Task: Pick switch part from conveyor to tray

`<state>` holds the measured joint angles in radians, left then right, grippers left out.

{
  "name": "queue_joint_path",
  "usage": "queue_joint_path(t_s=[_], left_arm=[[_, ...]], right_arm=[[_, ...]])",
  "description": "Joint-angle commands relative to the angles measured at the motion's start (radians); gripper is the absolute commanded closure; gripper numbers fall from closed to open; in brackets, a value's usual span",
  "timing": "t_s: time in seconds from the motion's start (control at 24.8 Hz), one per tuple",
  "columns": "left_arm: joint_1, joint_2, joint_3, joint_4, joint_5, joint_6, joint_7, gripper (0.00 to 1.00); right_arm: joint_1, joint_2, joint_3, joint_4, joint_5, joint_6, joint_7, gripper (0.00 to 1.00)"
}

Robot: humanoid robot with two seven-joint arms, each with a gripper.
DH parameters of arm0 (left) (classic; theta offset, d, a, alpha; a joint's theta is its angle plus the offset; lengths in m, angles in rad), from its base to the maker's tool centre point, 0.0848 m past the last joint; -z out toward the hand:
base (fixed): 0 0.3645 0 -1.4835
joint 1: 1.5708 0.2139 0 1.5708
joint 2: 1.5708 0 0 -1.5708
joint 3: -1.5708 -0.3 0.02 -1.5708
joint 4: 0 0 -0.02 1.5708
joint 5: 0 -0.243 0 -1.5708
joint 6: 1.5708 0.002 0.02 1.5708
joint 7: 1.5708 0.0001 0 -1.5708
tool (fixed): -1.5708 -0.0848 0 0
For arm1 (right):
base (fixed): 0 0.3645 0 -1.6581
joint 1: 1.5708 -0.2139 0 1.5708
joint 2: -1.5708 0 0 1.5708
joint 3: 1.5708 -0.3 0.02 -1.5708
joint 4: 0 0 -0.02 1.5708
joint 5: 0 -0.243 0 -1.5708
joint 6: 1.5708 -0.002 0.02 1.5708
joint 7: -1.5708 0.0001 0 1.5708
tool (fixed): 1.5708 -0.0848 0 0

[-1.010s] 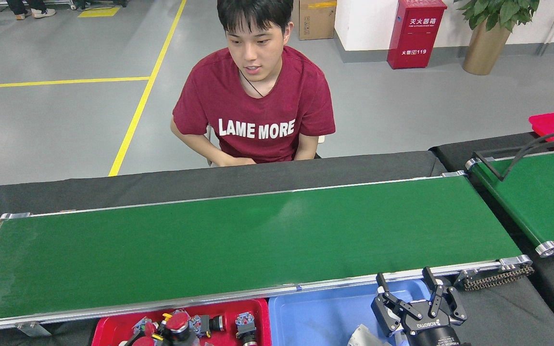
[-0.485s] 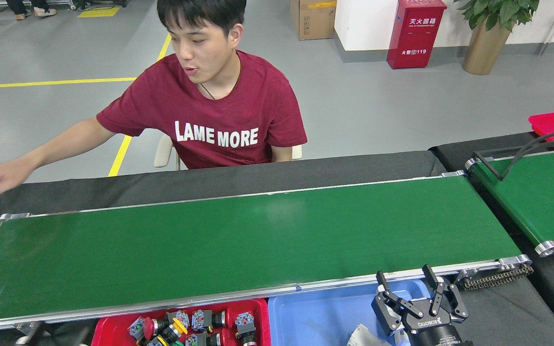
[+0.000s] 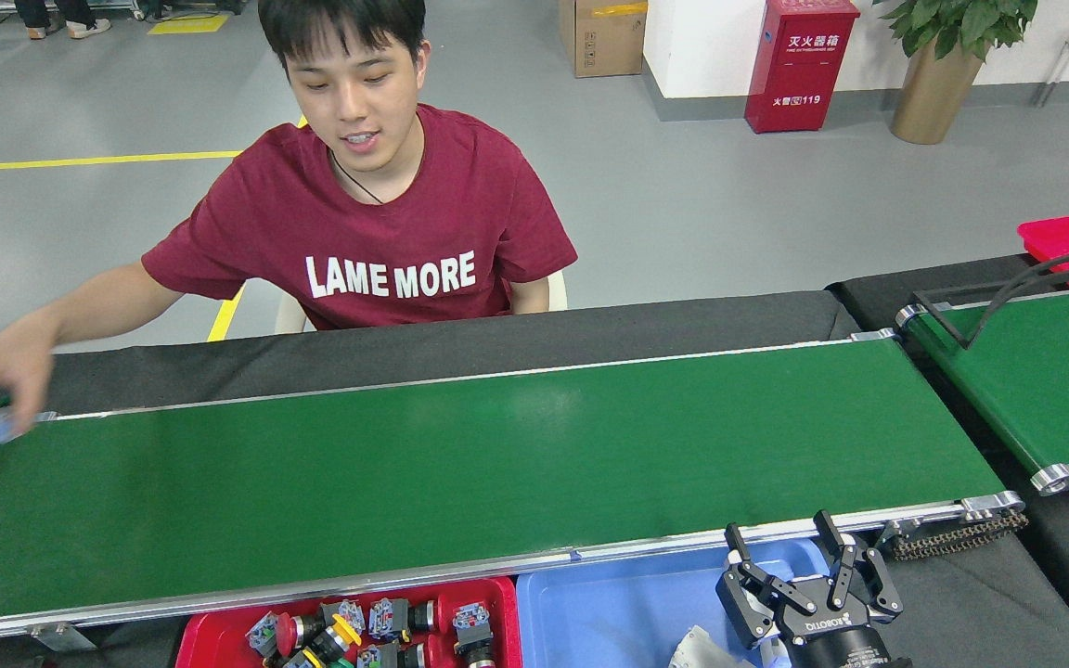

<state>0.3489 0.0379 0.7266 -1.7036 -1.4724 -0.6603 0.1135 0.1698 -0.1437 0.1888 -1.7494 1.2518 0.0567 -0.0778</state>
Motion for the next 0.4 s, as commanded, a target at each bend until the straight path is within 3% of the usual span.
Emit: queue_joint_path(t_s=[0.0, 0.36], left_arm=[[0.002, 0.013, -0.007, -0.001, 0.004, 0.002, 0.009, 0.00], [0.016, 0.010, -0.009, 0.005, 0.006, 0.001, 0.000, 0.00]], right_arm=[[-0.006, -0.007, -0.005, -0.016, -0.002, 0.008, 0.001, 0.01], [0.005, -0.027, -0.002, -0.019, -0.002, 0.006, 0.000, 0.01]])
